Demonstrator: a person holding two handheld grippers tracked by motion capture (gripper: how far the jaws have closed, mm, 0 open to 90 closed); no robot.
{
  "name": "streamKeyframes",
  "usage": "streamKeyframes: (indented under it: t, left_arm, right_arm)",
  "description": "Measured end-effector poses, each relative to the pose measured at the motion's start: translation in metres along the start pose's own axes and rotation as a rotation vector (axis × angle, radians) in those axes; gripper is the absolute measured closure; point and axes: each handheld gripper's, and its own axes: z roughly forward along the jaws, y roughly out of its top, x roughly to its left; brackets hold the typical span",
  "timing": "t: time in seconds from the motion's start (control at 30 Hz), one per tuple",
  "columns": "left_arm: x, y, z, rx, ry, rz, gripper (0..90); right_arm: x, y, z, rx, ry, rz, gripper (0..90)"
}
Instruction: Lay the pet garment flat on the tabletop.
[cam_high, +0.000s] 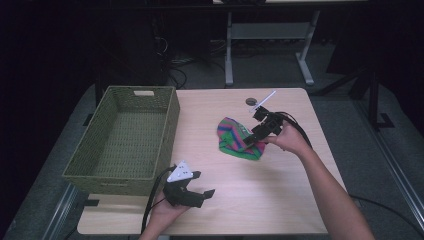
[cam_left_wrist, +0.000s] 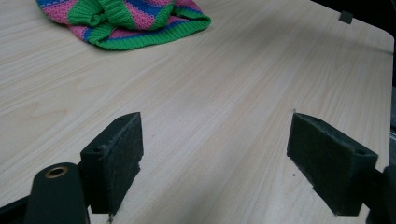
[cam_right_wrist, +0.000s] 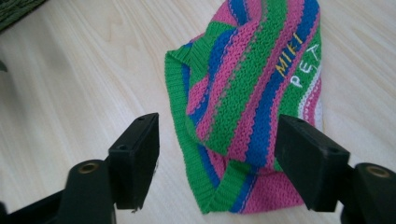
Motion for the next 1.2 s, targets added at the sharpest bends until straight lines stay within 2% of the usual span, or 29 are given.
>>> streamKeyframes:
  t: [0.1,0.37,0.53,0.7,0.83,0.9,0.93,1.07,1.1,1.2]
  left_arm:
    - [0.001,0.000,0.000,0.002,0.001,-0.008,18.2]
    - [0.002,0.000,0.000,0.004,0.003,0.008,18.2]
    - [0.003,0.000,-0.002,-0.006,0.004,-0.002,18.2]
    - [0.004,0.000,-0.002,-0.002,0.004,-0.003,18.2]
    - [0.003,0.000,-0.001,0.002,0.002,0.000,18.2]
    - [0.004,0.000,-0.002,0.000,0.002,0.001,18.3]
    - [0.004,0.000,-0.002,-0.001,0.002,0.000,18.3]
    - [0.005,0.000,-0.001,-0.002,-0.003,-0.006,18.3]
    - [0.004,0.000,-0.001,-0.003,-0.003,-0.005,18.2]
    - [0.002,0.000,0.000,0.000,-0.005,-0.001,18.3]
  right_arm:
    - [0.001,0.003,0.008,0.010,-0.014,-0.006,31.6]
    - [0.000,0.013,0.028,0.052,-0.047,0.019,34.2]
    - [-0.003,0.015,0.034,0.047,-0.065,0.044,36.5]
    - [-0.002,0.019,0.041,0.041,-0.104,0.052,44.4]
    - [-0.004,0.019,0.055,0.089,-0.122,0.071,50.1]
    - [-0.003,0.017,0.066,0.135,-0.134,0.066,50.7]
    - [-0.001,0.016,0.067,0.117,-0.158,0.040,51.6]
    - [0.002,0.015,0.068,0.111,-0.181,0.042,54.8]
    - [0.003,0.015,0.068,0.117,-0.202,0.030,56.0]
    - [0.004,0.015,0.069,0.116,-0.209,0.031,57.6]
